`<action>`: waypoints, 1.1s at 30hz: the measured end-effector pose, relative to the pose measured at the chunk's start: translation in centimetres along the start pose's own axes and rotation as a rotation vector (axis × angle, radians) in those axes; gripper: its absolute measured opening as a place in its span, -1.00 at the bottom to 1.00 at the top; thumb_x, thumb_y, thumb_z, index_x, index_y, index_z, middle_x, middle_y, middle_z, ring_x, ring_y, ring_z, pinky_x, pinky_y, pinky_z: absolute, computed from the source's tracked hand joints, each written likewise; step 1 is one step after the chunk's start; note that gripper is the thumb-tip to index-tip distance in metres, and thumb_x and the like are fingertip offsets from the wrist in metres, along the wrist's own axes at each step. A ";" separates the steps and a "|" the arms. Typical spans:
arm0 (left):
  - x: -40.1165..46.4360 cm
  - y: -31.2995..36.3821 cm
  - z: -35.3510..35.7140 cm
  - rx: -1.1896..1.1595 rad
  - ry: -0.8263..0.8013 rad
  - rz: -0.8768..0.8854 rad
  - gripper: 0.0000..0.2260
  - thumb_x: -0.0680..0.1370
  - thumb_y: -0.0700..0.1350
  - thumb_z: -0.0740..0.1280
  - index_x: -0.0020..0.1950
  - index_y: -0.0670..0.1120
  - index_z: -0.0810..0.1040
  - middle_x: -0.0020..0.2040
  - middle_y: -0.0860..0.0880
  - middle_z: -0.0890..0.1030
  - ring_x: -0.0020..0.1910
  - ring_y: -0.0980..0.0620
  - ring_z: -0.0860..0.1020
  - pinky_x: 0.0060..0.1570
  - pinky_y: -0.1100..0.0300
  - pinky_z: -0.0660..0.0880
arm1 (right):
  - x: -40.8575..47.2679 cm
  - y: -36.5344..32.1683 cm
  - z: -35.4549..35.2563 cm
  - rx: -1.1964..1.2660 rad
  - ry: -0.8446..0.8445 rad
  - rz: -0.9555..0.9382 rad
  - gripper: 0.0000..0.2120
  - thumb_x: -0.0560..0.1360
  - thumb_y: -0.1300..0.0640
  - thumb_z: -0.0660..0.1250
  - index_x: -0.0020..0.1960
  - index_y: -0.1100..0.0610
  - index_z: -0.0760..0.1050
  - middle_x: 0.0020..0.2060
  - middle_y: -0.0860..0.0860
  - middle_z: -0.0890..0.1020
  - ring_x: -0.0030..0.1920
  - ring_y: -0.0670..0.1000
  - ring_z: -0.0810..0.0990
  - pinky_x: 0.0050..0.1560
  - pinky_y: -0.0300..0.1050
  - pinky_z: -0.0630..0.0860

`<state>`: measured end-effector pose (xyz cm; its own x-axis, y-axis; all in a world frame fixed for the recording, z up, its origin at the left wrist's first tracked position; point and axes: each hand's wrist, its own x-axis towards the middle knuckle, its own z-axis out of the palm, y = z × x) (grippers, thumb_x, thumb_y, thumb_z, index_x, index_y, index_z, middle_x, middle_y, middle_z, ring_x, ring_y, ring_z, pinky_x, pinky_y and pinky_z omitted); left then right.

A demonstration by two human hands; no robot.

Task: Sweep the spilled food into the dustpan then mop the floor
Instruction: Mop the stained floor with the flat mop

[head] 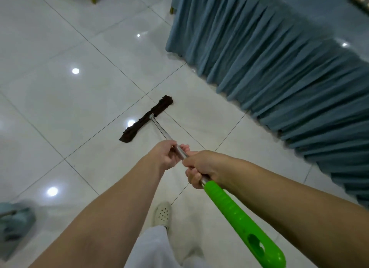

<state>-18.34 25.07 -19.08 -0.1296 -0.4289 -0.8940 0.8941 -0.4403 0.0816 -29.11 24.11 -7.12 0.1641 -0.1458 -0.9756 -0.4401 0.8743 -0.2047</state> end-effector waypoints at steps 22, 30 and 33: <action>-3.1 -0.4 -9.2 -0.134 0.182 0.090 -0.67 0.66 -0.13 0.06 -0.17 -0.32 0.41 -0.49 -0.25 0.59 -0.27 -0.11 0.53 -0.63 0.14 0.53 | 1.0 3.1 4.8 -0.128 -0.198 0.079 -0.60 0.63 0.25 0.06 0.38 -0.07 0.37 -0.42 -0.02 0.26 -0.74 -0.15 0.24 -0.72 -0.45 0.14; -0.7 -10.0 -5.0 -0.025 0.201 0.094 -0.74 0.65 -0.17 0.05 0.02 -0.35 0.39 -0.25 -0.25 0.51 -0.33 -0.11 0.53 -0.54 0.15 0.54 | -1.3 9.0 -4.8 0.011 -0.215 0.061 -0.70 0.64 0.26 0.04 0.11 -0.13 0.37 -0.42 -0.06 0.24 -0.74 -0.16 0.22 -0.71 -0.46 0.12; 0.2 -15.4 -2.6 0.026 0.180 0.089 -0.77 0.66 -0.17 0.06 0.08 -0.34 0.37 -0.23 -0.25 0.51 -0.31 -0.12 0.54 -0.55 0.15 0.54 | -2.3 12.1 -10.1 0.007 -0.208 0.059 -0.68 0.63 0.27 0.03 0.11 -0.14 0.38 -0.42 -0.05 0.23 -0.73 -0.16 0.21 -0.71 -0.45 0.12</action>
<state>-31.01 33.83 -21.63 0.0303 -0.3203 -0.9468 0.8868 -0.4283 0.1733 -43.74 30.32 -8.13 0.3171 0.0041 -0.9484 -0.4487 0.8816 -0.1462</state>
